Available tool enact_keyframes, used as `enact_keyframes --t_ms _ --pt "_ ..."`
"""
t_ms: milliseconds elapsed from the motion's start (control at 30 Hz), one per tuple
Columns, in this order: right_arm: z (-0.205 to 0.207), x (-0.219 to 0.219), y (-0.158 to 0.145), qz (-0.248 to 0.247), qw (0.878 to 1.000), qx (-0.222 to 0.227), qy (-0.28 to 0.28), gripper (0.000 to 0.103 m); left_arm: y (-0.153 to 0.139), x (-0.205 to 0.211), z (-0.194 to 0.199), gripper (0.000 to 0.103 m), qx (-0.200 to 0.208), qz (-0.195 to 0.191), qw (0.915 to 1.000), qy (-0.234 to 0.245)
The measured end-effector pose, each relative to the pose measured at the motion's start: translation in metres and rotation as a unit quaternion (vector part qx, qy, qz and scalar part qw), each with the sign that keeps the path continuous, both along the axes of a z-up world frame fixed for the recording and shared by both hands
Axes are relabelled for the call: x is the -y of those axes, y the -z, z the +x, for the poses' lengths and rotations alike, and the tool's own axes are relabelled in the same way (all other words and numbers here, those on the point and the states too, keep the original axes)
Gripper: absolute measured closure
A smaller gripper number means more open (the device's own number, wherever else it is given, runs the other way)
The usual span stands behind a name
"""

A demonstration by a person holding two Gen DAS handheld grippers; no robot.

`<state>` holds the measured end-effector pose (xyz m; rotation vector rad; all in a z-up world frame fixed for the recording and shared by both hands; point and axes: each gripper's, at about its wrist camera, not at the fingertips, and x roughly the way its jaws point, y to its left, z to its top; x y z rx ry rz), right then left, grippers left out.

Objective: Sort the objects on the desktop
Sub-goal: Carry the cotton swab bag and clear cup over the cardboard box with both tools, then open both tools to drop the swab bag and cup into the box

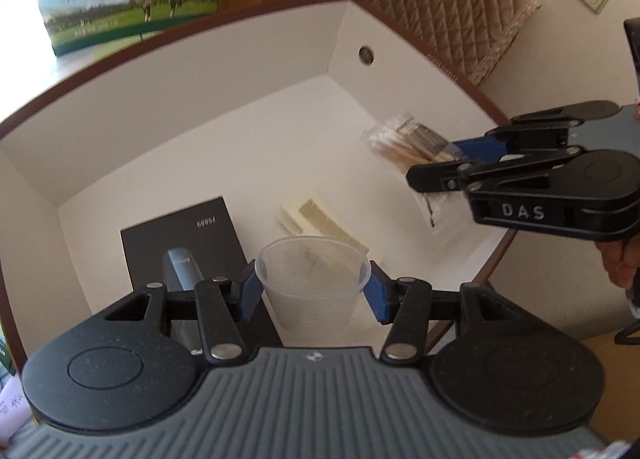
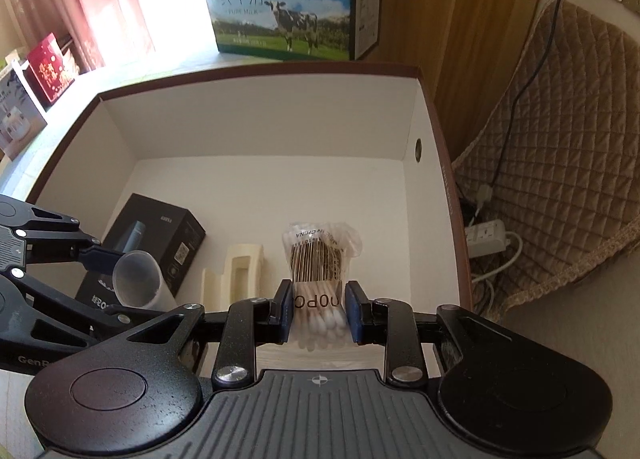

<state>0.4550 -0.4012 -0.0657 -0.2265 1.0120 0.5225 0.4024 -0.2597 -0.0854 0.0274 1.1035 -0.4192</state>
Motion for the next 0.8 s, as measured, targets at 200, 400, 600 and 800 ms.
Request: enact_keyframes --t_ms 200,400,600,800 --pt "0.01 -0.002 0.005 -0.007 1.0 -0.024 -0.005 0.078 0.002 -0.005 0.003 0.043 -0.018 0.001 0.9998 -0.013" --pt "0.014 -0.007 0.005 -0.006 0.999 -0.033 -0.016 0.078 -0.006 -0.012 0.006 0.023 -0.014 -0.001 0.9996 -0.026" --pt "0.013 -0.012 0.003 -0.001 0.999 -0.026 -0.019 0.047 -0.016 -0.024 0.01 0.02 0.001 0.002 0.9989 -0.047" --pt "0.008 -0.016 -0.001 0.008 0.999 -0.025 -0.034 0.029 -0.02 -0.031 0.008 0.019 0.008 0.007 0.9982 -0.059"
